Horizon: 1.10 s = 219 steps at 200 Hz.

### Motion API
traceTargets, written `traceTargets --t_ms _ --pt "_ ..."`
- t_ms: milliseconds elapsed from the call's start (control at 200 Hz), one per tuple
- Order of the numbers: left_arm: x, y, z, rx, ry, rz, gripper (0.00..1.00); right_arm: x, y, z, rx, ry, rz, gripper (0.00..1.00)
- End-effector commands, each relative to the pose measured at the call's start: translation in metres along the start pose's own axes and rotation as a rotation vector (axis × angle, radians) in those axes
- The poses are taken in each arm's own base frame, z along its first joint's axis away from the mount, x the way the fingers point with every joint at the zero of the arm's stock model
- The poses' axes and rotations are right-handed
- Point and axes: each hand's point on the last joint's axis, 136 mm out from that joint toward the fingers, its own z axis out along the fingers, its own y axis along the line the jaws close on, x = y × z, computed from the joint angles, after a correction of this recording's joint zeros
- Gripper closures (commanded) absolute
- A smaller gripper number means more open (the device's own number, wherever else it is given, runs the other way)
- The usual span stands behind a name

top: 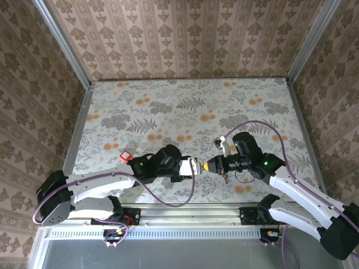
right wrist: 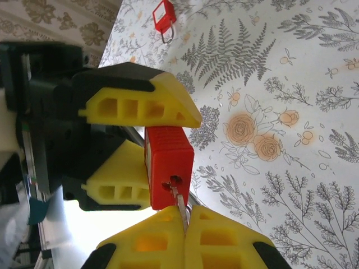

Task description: Unlock with the key

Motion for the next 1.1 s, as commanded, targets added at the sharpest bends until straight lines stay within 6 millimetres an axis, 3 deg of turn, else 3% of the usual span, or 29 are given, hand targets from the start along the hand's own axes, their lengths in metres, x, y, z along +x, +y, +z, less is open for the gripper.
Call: traceTargets --t_ms 0,95,275,495,605,850,1090 --pt "-0.098 0.037 -0.030 -0.214 -0.364 0.060 1.00 -0.014 0.034 0.010 -0.188 -0.050 0.024 1.00" --pt "-0.106 0.032 -0.036 -0.171 -0.405 0.046 1.00 -0.011 0.042 0.012 -0.244 -0.020 0.017 1.00" --pt "-0.117 0.016 -0.049 0.100 -0.485 -0.077 1.00 0.016 0.025 0.010 -0.103 0.064 -0.189 1.00" --pt "-0.120 0.007 -0.059 0.247 -0.471 -0.110 1.00 0.016 0.022 0.010 -0.035 0.035 -0.328 1.00" --pt "-0.120 0.013 -0.059 0.208 -0.477 -0.103 1.00 0.019 0.027 0.016 -0.037 0.059 -0.346 1.00" --pt "-0.129 0.038 -0.066 -0.058 -0.531 -0.017 1.00 0.012 0.041 0.034 -0.135 0.096 -0.200 1.00" --pt "-0.144 0.036 -0.070 -0.134 -0.584 0.056 1.00 -0.007 0.063 0.038 -0.274 0.067 -0.094 1.00"
